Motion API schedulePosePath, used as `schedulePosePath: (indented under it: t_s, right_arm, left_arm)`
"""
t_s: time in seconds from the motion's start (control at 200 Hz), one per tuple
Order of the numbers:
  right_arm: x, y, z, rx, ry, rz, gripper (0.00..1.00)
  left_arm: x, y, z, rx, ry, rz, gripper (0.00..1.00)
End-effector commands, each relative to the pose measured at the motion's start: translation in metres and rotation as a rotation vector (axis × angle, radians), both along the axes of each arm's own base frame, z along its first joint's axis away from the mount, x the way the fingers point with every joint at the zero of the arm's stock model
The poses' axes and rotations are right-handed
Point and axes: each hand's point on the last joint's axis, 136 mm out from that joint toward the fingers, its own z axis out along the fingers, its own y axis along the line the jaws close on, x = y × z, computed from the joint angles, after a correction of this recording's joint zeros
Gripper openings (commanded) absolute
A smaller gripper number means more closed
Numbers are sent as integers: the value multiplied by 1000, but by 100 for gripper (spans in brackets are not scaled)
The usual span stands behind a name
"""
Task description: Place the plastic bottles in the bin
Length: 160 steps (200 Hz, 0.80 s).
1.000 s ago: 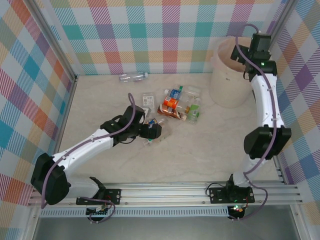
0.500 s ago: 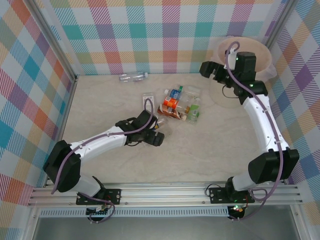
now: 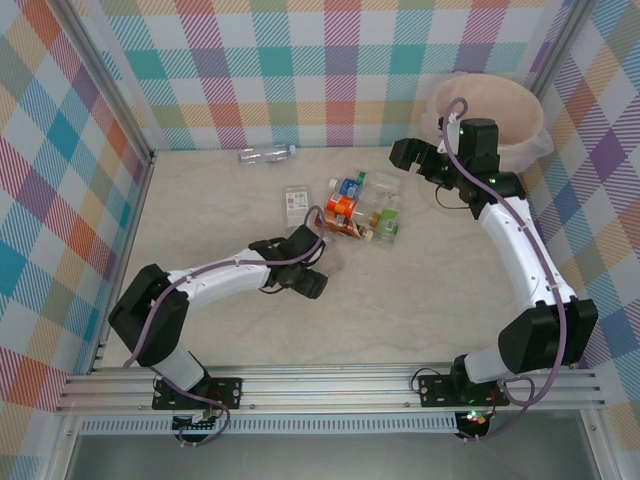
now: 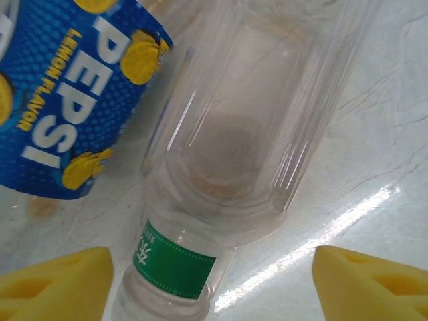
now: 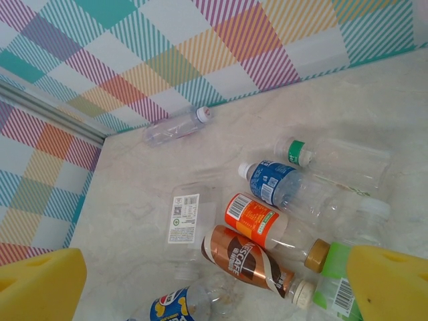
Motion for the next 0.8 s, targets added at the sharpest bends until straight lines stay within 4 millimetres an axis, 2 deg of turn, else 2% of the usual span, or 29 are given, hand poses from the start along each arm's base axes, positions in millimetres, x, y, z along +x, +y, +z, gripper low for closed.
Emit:
schedulePosePath:
  t_s: [0.0, 0.1, 0.2, 0.325, 0.475, 0.62, 0.795]
  right_arm:
    - [-6, 0, 21, 22, -57, -6, 100]
    - [-8, 0, 27, 30, -69, -7, 100]
    - [-10, -1, 28, 30, -69, -10, 100]
    - [-15, -2, 24, 26, -53, -12, 100]
    - [-22, -4, 16, 23, -25, -15, 100]
    - [-35, -4, 1, 10, 12, 1, 100]
    - [-56, -5, -14, -5, 28, 24, 100]
  left_arm:
    - [1, -1, -10, 91, -31, -48, 74]
    - [2, 4, -24, 140, -23, -44, 70]
    - [-1, -2, -32, 152, -8, -62, 64]
    - [-1, -4, -39, 206, -45, -67, 57]
    - [-1, -2, -45, 221, -41, -49, 43]
    - [-3, -7, -31, 161, -44, -29, 32]
    - [-3, -19, -1, 30, -74, 4, 29]
